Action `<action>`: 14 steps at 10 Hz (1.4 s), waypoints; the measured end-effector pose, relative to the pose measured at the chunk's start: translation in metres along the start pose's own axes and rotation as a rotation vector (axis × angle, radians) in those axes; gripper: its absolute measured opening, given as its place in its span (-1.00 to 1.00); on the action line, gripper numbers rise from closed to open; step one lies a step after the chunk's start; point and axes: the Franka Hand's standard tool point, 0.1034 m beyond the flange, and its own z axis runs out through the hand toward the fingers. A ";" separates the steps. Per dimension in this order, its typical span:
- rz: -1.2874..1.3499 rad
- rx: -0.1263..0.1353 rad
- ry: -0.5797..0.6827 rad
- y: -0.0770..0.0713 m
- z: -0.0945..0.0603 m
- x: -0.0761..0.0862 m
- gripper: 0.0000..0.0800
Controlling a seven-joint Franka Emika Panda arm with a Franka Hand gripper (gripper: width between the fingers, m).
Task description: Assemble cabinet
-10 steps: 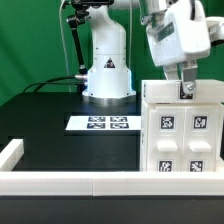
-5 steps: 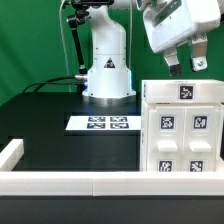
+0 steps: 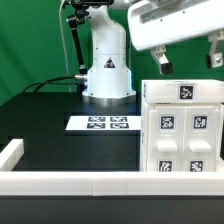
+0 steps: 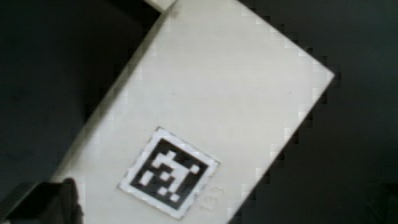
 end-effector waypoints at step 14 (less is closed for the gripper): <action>-1.422 -0.094 -0.008 0.007 0.003 0.004 0.99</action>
Offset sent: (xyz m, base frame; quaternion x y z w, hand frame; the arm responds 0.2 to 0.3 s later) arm 0.0000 0.0000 0.0000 0.0000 0.0000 -0.1938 0.9810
